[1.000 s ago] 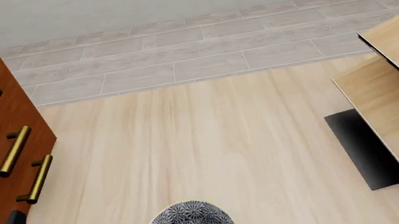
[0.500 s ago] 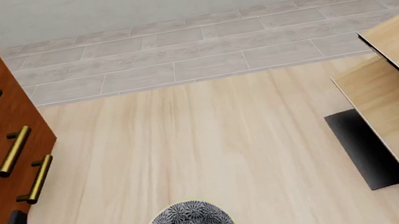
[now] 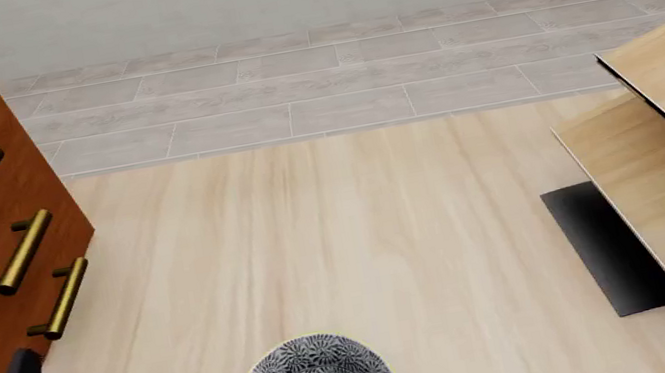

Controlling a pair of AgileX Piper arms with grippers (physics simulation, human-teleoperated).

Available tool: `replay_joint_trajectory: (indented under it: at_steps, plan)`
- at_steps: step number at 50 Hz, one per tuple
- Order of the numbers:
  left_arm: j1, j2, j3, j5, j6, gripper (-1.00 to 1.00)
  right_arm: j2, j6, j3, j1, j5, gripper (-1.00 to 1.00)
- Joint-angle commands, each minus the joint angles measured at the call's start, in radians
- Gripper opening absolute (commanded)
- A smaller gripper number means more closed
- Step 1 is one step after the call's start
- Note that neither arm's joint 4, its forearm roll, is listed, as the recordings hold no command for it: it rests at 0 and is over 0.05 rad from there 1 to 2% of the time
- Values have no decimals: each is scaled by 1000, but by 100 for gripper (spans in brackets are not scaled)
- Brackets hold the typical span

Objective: Put the wine bottle on the wine rack.

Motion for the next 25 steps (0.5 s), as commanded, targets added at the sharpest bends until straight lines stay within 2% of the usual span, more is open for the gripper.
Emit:
replay_joint_trajectory:
  at_steps: [1, 12, 15, 16, 19, 20, 21, 25]
  plan:
    - [3, 0, -1, -13, -8, 100, -103, -39, 23, 63, 49, 100]
    - [-3, 0, -34, -8, -13, 100, -211, -77, 77, 86, 71, 100]
    - [-6, 0, -42, -5, -12, 100, -252, -98, 68, 102, 97, 100]
    - [-6, 0, -47, -4, -13, 100, -267, -131, 60, 109, 109, 100]
    - [-8, 0, -55, -2, -13, 100, -290, -128, 52, 121, 126, 100]
    - [-10, 0, -65, 1, -12, 100, -312, -169, 37, 134, 150, 100]
    - [-12, 0, -73, 5, -12, 100, -320, -156, 24, 137, 167, 100]
    - [-14, 0, -93, 11, -13, 100, -328, -162, -15, 141, 196, 100]
